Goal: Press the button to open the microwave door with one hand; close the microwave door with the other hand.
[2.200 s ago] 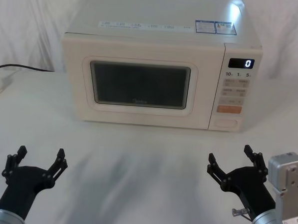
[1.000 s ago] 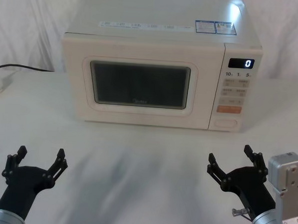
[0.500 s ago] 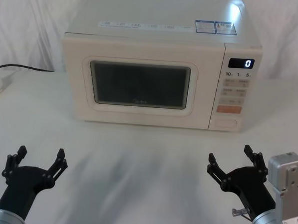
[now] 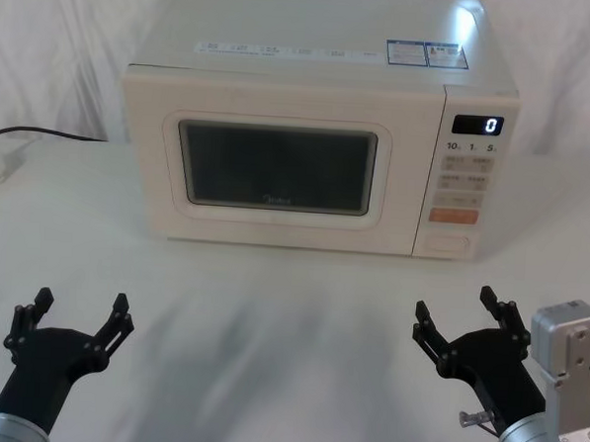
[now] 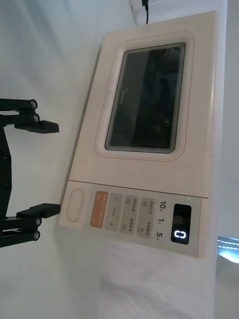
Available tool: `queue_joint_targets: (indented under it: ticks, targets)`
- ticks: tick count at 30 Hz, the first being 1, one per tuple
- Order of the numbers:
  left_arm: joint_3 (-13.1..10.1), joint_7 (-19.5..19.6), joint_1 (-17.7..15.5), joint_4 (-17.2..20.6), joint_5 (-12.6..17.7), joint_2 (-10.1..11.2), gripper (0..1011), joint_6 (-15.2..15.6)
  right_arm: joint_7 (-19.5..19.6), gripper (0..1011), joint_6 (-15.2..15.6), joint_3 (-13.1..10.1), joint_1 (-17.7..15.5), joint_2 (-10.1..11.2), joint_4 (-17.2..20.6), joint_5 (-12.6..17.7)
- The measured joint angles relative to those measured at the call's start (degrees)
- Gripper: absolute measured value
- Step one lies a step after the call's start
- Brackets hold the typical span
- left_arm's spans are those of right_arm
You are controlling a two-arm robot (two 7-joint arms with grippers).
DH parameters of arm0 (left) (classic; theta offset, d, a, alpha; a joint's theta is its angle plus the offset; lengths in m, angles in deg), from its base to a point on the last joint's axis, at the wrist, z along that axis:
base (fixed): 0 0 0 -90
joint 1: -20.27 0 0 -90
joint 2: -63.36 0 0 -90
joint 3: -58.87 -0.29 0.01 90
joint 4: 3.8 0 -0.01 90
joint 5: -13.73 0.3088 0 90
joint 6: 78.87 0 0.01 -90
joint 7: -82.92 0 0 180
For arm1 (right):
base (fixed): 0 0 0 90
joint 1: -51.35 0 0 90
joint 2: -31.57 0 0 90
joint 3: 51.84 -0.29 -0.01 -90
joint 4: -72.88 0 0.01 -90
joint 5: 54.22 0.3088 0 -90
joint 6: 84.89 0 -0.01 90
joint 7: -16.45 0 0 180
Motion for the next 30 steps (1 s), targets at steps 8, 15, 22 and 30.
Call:
queue_joint_targets:
  ticks: [8, 15, 22, 30]
  targets:
    - [0.00, 0.00, 0.00, 0.00, 0.00, 0.00, 1001, 0.00, 0.00, 726, 0.00, 0.00, 0.00, 0.00, 0.00, 0.00]
    - [0.00, 0.00, 0.00, 0.00, 0.00, 0.00, 1001, 0.00, 0.00, 510, 0.00, 0.00, 0.00, 0.00, 0.00, 0.00]
    - [0.00, 0.00, 0.00, 0.00, 0.00, 0.00, 1001, 0.00, 0.00, 296, 0.00, 0.00, 0.00, 0.00, 0.00, 0.00]
    - [0.00, 0.00, 0.00, 0.00, 0.00, 0.00, 1001, 0.00, 0.00, 60, 0.00, 0.00, 0.00, 0.00, 0.00, 0.00]
